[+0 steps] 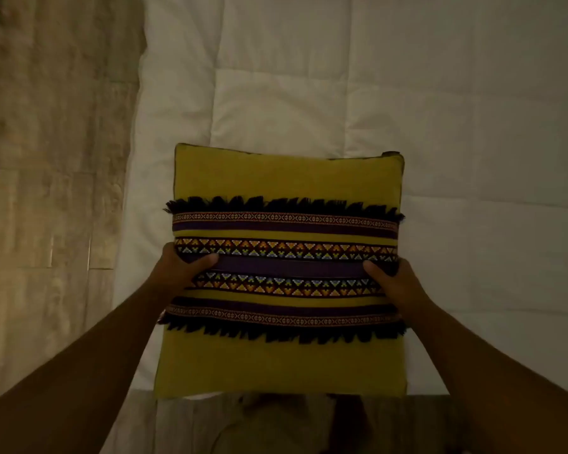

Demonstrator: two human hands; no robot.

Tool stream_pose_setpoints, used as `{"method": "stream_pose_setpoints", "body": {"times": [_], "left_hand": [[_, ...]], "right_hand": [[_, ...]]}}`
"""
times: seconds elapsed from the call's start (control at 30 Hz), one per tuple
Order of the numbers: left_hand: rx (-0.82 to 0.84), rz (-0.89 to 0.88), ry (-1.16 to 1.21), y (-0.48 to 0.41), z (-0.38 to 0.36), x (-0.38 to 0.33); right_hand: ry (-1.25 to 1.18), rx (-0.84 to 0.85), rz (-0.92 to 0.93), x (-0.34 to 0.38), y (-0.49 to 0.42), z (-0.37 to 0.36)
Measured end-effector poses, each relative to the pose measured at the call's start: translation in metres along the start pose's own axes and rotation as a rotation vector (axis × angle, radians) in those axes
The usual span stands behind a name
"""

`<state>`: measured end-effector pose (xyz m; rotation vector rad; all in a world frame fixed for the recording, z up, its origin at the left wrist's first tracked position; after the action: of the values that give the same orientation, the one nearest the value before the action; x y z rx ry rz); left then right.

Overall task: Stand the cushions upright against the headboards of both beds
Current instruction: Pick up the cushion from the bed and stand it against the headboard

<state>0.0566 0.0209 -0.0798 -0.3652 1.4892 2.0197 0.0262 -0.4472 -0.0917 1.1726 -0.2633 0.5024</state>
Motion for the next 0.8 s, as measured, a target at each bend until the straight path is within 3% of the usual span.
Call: {"method": "stream_pose_setpoints", "body": {"times": [0.2,0.37,0.6,0.8], "left_hand": [[-0.089,-0.110,0.062,0.019,-0.005,-0.022],[-0.193,-0.159,0.208,0.048,-0.016,-0.022],[-0.285,-0.017,0.444,0.066,-0.065,-0.002],[-0.357,0.022,0.589,0.097,-0.103,0.014]], "right_hand": [[-0.063,-0.054,0.068,0.027,0.007,0.019],[-0.006,0.022,0.206,0.093,0.003,0.040],[0.218,0.002,0.400,0.205,-0.012,0.052],[0.380,0.009,0.437,0.260,-0.025,0.034]]}}
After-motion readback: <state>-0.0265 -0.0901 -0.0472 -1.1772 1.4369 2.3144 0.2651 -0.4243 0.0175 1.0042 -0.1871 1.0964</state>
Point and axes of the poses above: each hand's wrist, its own y-axis away from the middle knuckle, its own z-axis out of the back of the hand, x = y × z, the point moved 10 cm from there along -y, towards the middle knuckle, and after that the axes turned 3 degrees about -z, right-handed, at the moved point
